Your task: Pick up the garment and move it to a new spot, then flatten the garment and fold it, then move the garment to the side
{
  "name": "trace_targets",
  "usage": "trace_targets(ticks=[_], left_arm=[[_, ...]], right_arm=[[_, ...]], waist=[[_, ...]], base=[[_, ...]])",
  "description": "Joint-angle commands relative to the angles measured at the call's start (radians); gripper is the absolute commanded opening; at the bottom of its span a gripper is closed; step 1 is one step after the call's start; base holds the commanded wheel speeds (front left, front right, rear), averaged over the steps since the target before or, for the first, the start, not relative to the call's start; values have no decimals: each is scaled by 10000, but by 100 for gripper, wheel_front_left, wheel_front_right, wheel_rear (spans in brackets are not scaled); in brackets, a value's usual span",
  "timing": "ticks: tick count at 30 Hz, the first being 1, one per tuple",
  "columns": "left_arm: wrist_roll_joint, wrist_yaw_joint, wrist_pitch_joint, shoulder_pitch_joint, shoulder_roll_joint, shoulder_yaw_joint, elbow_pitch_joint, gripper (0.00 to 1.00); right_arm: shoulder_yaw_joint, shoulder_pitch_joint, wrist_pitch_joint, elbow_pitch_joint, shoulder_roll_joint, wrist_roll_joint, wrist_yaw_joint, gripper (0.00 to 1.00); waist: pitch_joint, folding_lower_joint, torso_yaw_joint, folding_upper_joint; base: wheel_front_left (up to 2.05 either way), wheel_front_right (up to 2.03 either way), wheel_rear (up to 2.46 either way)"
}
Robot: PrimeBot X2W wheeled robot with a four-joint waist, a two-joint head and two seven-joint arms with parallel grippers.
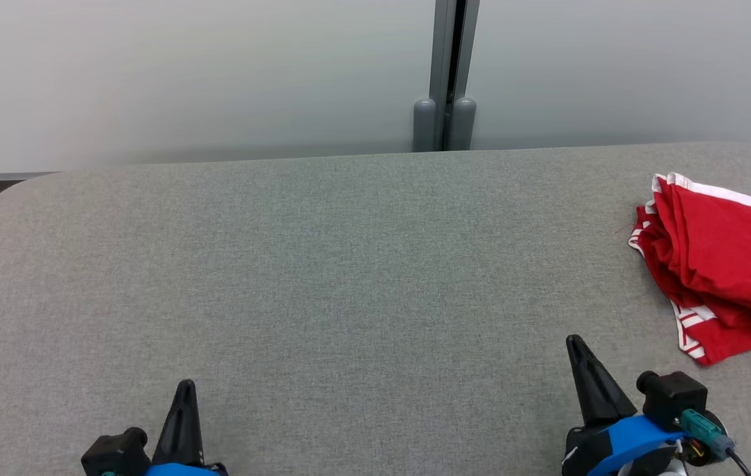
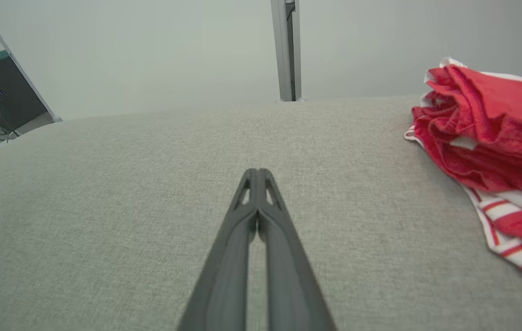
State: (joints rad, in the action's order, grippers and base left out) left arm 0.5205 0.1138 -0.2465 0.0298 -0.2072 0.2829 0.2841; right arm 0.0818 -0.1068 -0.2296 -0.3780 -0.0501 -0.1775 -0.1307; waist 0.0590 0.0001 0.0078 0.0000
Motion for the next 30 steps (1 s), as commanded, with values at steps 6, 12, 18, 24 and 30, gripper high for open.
trace_targets(ticks=[6,12,18,24,30], left_arm=[[1037,-226,317,-133,127,-354,-58,0],[1754,-389,541,-240,219,-600,-69,0],[2557,-567,794,-358,324,-879,-84,0],[3301,-734,1032,-461,418,-1142,-120,0],[4001,-894,1254,-552,514,-1394,-156,0]], right_arm=[[-177,-11,315,138,-2,-1344,0,0],[-304,-13,538,231,-4,-2275,0,0],[-449,-17,789,334,-6,-3318,0,0],[-583,-21,1021,429,-7,-4290,0,0],[-709,-25,1242,513,-8,-5200,0,0]], waist=[[-30,0,-4,0],[-53,0,-7,0],[-80,0,-11,0],[-106,0,-15,0],[-133,0,-18,0]], base=[[0,0,0],[0,0,0],[0,0,0],[0,0,0],[0,0,0]])
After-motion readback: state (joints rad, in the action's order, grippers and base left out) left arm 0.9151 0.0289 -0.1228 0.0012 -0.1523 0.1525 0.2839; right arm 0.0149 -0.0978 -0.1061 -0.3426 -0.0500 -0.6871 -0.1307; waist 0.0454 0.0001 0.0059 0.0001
